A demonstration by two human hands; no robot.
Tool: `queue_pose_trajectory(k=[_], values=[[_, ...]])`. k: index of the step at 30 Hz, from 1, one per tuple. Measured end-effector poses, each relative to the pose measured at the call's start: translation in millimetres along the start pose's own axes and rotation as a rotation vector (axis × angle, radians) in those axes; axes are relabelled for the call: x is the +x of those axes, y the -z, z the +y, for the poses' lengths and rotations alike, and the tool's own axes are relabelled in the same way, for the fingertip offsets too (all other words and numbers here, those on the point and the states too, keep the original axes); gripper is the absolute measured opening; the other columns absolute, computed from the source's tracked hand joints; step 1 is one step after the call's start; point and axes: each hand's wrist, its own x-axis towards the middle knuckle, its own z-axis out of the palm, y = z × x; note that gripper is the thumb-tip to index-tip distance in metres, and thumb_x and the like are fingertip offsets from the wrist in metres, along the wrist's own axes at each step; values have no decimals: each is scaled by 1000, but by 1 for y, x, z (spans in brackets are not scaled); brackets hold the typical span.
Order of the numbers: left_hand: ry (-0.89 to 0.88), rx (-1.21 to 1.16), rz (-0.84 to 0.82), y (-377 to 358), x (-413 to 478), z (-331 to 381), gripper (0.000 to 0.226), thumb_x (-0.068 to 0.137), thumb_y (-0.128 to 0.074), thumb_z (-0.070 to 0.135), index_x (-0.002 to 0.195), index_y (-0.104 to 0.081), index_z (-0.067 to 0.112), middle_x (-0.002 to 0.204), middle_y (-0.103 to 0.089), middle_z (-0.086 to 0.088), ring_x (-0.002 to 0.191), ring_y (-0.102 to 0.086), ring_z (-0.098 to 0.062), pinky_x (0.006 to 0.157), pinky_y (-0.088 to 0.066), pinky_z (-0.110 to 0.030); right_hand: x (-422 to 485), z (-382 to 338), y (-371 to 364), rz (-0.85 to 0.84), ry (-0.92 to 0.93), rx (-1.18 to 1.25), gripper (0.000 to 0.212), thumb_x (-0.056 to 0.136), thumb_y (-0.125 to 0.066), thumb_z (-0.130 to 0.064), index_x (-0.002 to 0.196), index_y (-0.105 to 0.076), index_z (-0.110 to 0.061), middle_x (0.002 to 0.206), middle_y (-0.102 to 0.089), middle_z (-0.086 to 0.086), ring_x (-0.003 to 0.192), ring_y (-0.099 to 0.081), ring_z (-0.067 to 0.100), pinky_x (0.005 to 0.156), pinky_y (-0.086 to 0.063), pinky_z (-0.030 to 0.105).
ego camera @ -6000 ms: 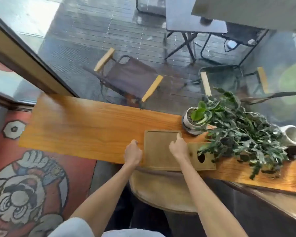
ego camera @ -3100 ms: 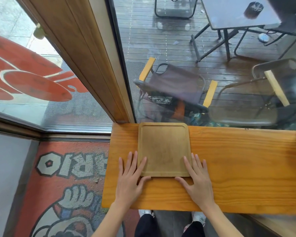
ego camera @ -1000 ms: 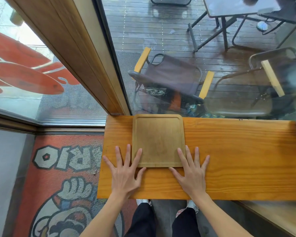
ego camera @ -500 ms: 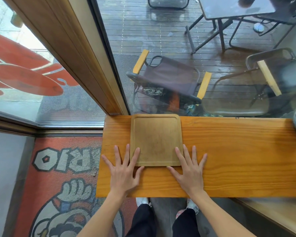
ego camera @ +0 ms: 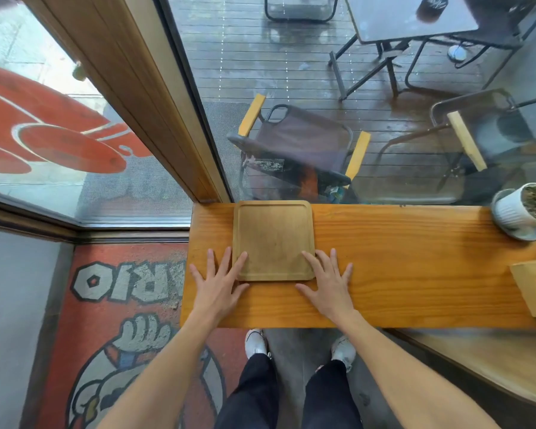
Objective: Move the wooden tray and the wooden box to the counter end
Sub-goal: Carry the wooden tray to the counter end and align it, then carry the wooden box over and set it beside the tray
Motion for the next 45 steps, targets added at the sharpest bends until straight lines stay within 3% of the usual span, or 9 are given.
queue_pose_trajectory(k=[5, 9, 13, 20, 27, 31, 36, 40, 45], values=[[114, -140, -165, 22, -18, 21, 81, 99, -48, 22, 152, 9, 46, 167, 6, -12, 151, 9, -42, 112, -14, -75, -4, -3, 41, -234, -27, 160, 72, 92, -58, -51, 153, -20, -46, 165, -17, -2, 153, -4, 30, 116, -11, 66], [262, -455, -148, 38, -32, 55, 70, 91, -45, 12, 155, -20, 29, 159, -30, -17, 147, -23, -41, 112, -28, -63, -23, 5, 86, -190, -180, 713, 48, 95, -59, -40, 138, -57, -20, 139, -60, 6, 129, -54, 22, 101, -44, 31], [313, -879, 201, 79, -38, 116, 35, 83, -47, -1, 105, -71, 12, 106, -71, -4, 100, -63, -20, 84, -49, -31, -49, 32, 118, -54, -416, 1115, 29, 99, -54, -33, 92, -70, -10, 88, -70, 9, 91, -67, 24, 79, -53, 37], [283, -950, 215, 98, -14, 282, 22, 76, -46, 0, 65, -56, 17, 74, -63, -8, 75, -59, -31, 62, -42, -35, -86, 135, 173, -81, -423, 1148, 26, 99, -55, -28, 93, -67, -5, 77, -67, 5, 81, -64, 21, 80, -55, 38], [191, -836, -235, 45, 33, 494, 23, 95, -42, 10, 108, -62, 8, 89, -62, -6, 71, -59, -20, 77, -58, -44, -108, 348, 246, 259, -591, 511, 26, 95, -51, -17, 113, -70, -15, 112, -72, 9, 104, -65, 28, 90, -53, 39], [233, -938, -410, 8, 37, 590, 43, 97, -39, 16, 138, -46, 8, 129, -59, -15, 91, -60, -25, 88, -56, -43, -129, 441, 260, 243, -784, 331, 43, 98, -48, -23, 140, -53, -13, 135, -61, 15, 128, -49, 35, 105, -44, 41], [316, -1141, -515, -16, 36, 650, 69, 97, -50, 31, 156, -17, 15, 162, -26, -9, 141, -38, -31, 111, -42, -47, -122, 483, 264, 44, -800, 686, 55, 101, -46, -31, 152, -34, -14, 152, -43, 17, 139, -41, 36, 111, -35, 40], [248, -1236, -644, -11, 31, 668, 75, 101, -46, 19, 157, 2, 29, 160, -30, -6, 134, -43, -29, 94, -46, -41, -113, 485, 252, 77, -850, 813, 53, 100, -47, -32, 150, -37, -17, 157, -37, 9, 143, -36, 33, 117, -31, 42], [240, -1371, -536, -13, 35, 648, 98, 93, -60, 21, 154, 17, 28, 162, -22, -8, 143, -33, -28, 120, -27, -46, -101, 451, 237, 145, -957, 907, 49, 95, -58, -30, 139, -50, -10, 142, -53, 14, 131, -49, 37, 111, -40, 48]])
